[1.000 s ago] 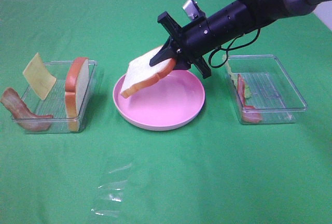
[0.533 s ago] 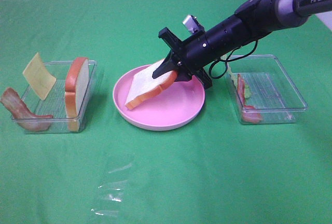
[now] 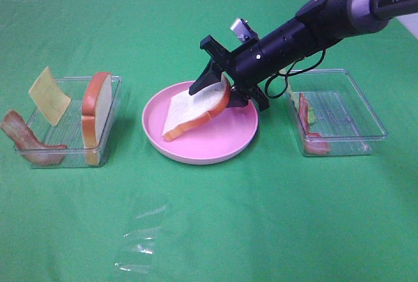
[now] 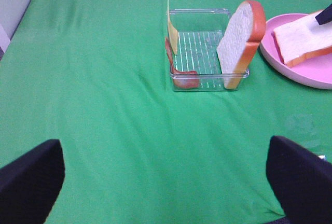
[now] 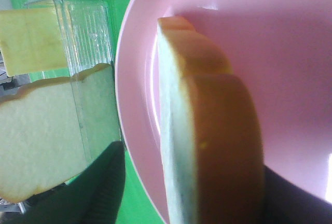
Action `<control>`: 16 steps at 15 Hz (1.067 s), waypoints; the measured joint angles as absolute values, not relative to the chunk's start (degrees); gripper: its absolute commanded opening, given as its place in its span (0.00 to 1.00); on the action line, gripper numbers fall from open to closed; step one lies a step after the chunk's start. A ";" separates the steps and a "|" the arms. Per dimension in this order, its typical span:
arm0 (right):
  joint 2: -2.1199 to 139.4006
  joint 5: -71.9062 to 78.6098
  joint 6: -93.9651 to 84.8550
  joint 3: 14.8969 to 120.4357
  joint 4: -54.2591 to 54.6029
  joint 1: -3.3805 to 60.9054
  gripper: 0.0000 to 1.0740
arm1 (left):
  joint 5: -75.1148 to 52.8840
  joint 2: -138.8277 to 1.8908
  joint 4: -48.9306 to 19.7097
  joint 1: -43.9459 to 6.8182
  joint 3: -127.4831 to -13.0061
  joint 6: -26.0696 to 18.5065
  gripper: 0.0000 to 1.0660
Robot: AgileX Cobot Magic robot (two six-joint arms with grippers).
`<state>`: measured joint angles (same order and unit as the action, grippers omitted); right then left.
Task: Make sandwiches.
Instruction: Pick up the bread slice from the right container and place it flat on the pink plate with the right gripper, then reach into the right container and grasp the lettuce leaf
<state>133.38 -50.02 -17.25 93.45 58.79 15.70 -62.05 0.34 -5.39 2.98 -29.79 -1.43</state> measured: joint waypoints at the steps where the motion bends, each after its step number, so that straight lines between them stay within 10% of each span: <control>1: 133.04 -50.02 -16.84 93.45 58.04 15.70 0.54 | -62.05 0.34 -5.39 2.98 -29.79 -1.43 0.92; 16: 117.97 -51.51 -6.13 93.45 36.55 15.70 0.71 | -62.05 0.34 -5.33 2.98 -29.79 -1.43 0.92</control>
